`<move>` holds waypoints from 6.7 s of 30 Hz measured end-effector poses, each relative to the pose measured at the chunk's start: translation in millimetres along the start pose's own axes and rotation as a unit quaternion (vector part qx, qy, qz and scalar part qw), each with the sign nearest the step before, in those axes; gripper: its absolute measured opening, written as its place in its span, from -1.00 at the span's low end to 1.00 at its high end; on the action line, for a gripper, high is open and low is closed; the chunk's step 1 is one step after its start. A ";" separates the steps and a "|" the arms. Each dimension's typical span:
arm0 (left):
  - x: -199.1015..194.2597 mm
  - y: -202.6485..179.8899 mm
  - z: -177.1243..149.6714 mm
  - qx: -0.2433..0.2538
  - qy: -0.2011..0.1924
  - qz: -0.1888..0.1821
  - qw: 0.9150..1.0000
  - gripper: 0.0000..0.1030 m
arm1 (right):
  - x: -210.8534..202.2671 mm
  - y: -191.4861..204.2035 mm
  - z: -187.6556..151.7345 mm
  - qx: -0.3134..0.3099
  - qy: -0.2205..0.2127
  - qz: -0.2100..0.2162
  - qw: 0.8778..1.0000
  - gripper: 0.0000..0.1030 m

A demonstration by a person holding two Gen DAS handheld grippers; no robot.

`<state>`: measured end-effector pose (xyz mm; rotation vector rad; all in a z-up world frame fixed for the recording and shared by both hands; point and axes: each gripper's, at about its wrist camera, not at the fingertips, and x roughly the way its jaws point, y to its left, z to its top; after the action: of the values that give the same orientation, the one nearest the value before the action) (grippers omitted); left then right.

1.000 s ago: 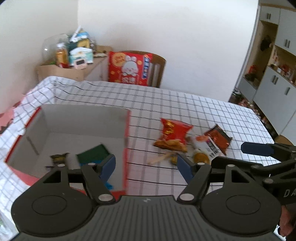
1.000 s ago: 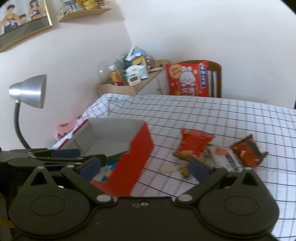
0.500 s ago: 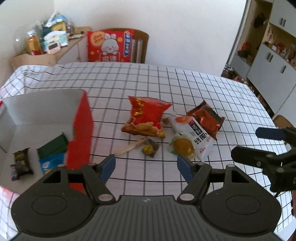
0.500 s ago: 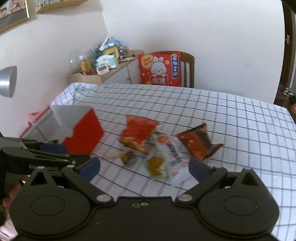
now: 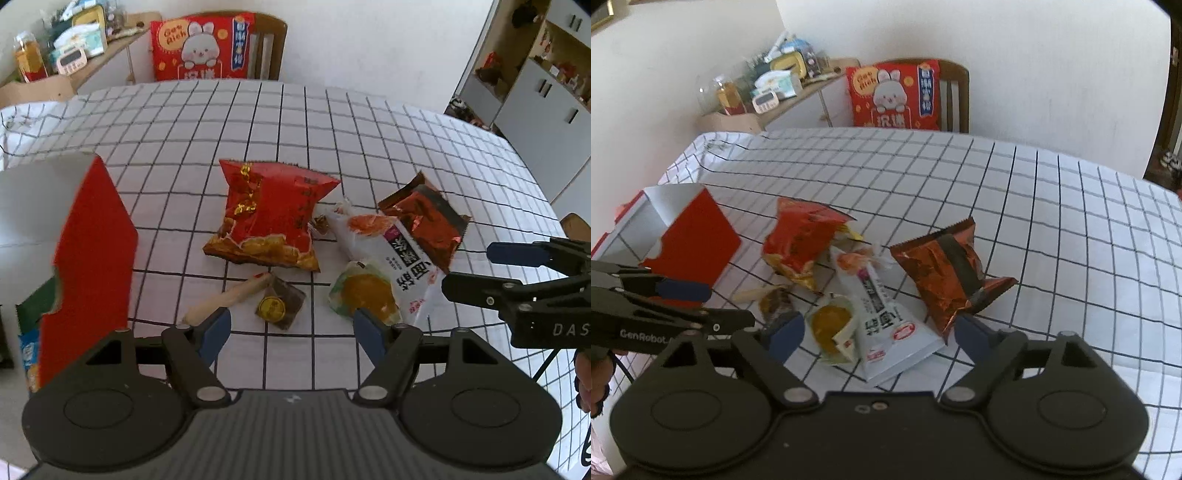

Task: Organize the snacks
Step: 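Withdraw both tools from the box toward the remaining snacks, then grasp the small brown candy with the left tool while the right tool grasps the white bar, then carry the brown candy and white bar with both tools over the red box, then open the left tool dropping the brown candy while the right tool drops the white bar, then withdraw both tools from the box toward the red chip bags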

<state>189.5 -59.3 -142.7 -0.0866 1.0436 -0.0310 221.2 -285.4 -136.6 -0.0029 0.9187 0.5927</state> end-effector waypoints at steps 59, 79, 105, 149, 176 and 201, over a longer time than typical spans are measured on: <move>-42.6 2.6 -14.9 -0.004 -0.038 -0.023 0.999 -0.35 | -37.3 27.3 1.2 0.000 -0.018 0.040 0.999 -0.92; -126.4 50.0 -28.3 -0.034 -0.075 -0.002 0.997 -0.34 | -79.4 106.8 13.6 -0.014 -0.039 0.087 0.995 -0.92; -169.3 198.6 -30.0 -0.105 -0.097 0.075 0.987 -0.34 | -20.2 249.9 56.3 -0.042 -0.024 0.131 0.990 -0.92; -48.8 303.9 -20.6 -0.115 0.052 0.147 0.981 -0.31 | 127.9 332.1 66.0 -0.088 0.083 0.091 0.988 -0.64; -137.2 255.7 -36.7 -0.104 -0.072 0.110 0.986 -0.01 | 47.0 311.9 60.8 -0.066 0.020 0.108 0.992 -0.07; -178.6 134.8 -46.0 -0.040 -0.151 0.046 0.987 0.27 | -61.2 225.5 28.0 -0.025 -0.073 0.115 0.990 0.56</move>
<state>57.8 84.2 -23.4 -0.1122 0.7444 0.1043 105.1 -118.1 -18.6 0.1017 0.7676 0.8192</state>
